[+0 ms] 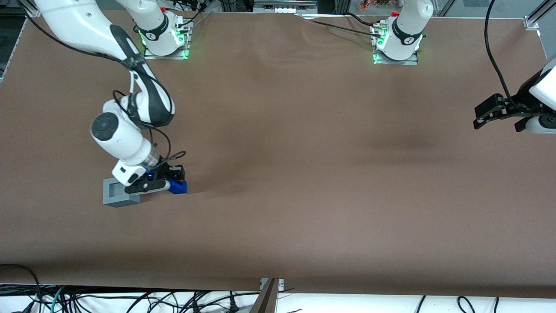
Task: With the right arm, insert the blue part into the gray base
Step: 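Carry the blue part over the gray base's opening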
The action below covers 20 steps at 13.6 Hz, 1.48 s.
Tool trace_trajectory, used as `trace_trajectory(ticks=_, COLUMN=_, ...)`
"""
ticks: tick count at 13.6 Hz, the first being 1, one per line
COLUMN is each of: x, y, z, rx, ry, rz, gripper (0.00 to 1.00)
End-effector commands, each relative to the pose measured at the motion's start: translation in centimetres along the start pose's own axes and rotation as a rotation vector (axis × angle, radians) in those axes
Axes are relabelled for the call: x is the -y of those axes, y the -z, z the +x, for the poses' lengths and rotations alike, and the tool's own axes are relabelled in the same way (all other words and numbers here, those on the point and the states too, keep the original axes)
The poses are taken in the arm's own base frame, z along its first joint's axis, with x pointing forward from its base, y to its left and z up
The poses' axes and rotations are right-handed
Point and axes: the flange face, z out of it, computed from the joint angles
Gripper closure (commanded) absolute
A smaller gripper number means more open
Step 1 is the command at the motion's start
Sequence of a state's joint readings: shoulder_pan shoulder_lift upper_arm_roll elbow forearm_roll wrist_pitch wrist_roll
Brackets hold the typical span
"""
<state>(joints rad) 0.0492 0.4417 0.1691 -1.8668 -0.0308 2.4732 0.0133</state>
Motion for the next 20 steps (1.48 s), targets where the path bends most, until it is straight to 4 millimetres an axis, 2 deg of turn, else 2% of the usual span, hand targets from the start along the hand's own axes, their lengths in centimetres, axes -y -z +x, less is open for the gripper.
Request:
trace_trajectory(ticks=1, x=-5.1, y=7.5, z=0.8, rx=0.073, ry=0.105, rz=-0.028, gripper=0.9)
trace_trajectory(ticks=2, x=-7.4, y=9.2, z=1.2, rx=0.098, ry=0.131, rz=-0.016, gripper=0.9)
trace_trajectory(ticks=4, x=-11.2, y=10.6, z=1.3, rx=0.108, ry=0.181, rz=0.015, gripper=0.9)
trace_trajectory(ticks=6, x=-14.8, y=10.1, z=1.4, rx=0.102, ry=0.194, rz=0.019, gripper=0.9)
trace_trajectory(ticks=9, x=-18.2, y=8.0, z=1.5, rx=0.095, ry=0.118, rz=0.04, gripper=0.9)
trace_trajectory(ticks=13, x=-19.2, y=6.4, z=1.9, rx=0.094, ry=0.035, rz=0.045, gripper=0.9)
trace_trajectory(ticks=20, x=-19.6, y=3.7, z=2.1, rx=0.1, ry=-0.038, rz=0.033, gripper=0.9)
